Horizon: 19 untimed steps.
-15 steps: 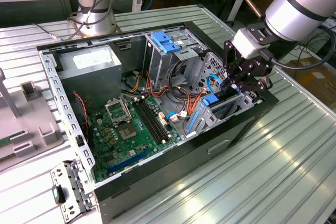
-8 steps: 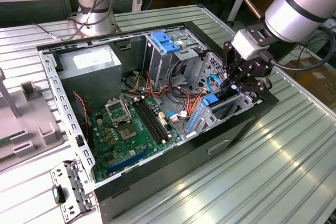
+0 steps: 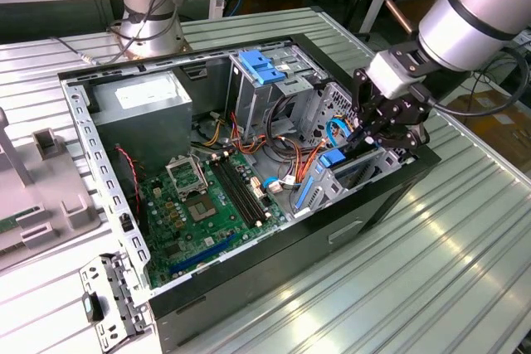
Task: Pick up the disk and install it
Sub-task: 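Insert the second disk wire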
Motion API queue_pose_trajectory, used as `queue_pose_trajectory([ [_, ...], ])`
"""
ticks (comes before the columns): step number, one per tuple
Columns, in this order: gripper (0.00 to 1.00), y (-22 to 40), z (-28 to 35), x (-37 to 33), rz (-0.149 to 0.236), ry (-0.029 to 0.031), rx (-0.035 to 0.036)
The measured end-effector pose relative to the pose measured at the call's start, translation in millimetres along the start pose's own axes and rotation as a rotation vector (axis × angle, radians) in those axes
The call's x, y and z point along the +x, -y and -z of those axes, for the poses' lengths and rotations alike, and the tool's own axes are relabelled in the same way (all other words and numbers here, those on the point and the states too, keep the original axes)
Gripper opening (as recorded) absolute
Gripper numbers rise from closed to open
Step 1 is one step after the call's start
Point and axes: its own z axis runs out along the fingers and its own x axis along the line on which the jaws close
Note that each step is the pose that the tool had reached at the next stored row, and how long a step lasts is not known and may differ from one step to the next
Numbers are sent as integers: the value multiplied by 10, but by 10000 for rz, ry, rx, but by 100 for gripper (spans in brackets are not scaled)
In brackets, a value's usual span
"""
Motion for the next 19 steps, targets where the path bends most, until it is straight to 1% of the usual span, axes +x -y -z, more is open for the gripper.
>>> queue_pose_trajectory([
  [3, 16, 4, -17, 8, -3, -2, -13],
  [4, 16, 5, -31, 12, -4, 8, -17],
  [6, 16, 5, -34, 15, -5, 0, -21],
  [12, 17, 6, -38, 19, -5, 2, -22],
  [16, 42, 6, -37, 20, -4, 1, -22],
  [18, 42, 7, -28, 19, -4, -1, -22],
  [19, 42, 7, -9, 15, -4, 1, -22],
])
